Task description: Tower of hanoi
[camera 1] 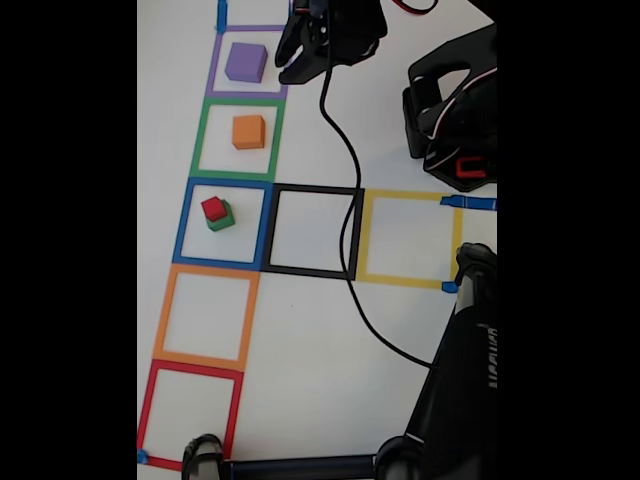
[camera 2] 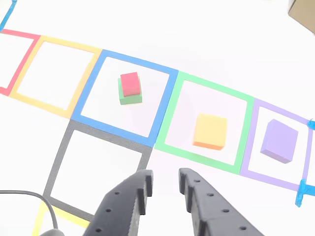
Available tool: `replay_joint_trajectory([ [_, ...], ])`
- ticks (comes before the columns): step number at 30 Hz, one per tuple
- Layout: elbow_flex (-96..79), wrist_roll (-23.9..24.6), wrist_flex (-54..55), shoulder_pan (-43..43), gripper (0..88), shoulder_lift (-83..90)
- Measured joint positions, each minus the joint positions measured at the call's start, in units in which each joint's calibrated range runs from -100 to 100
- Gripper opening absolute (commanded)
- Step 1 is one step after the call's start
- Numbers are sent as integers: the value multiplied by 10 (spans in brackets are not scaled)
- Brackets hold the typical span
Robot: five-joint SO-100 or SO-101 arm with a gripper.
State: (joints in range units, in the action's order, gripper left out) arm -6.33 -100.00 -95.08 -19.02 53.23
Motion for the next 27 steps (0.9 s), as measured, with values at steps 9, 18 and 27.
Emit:
replay_joint_trajectory([
  [9,-91,4,83,1,236,-3],
  [18,-333,4,350,23,301,-9],
  [27,-542,4,668,23,334,-41],
])
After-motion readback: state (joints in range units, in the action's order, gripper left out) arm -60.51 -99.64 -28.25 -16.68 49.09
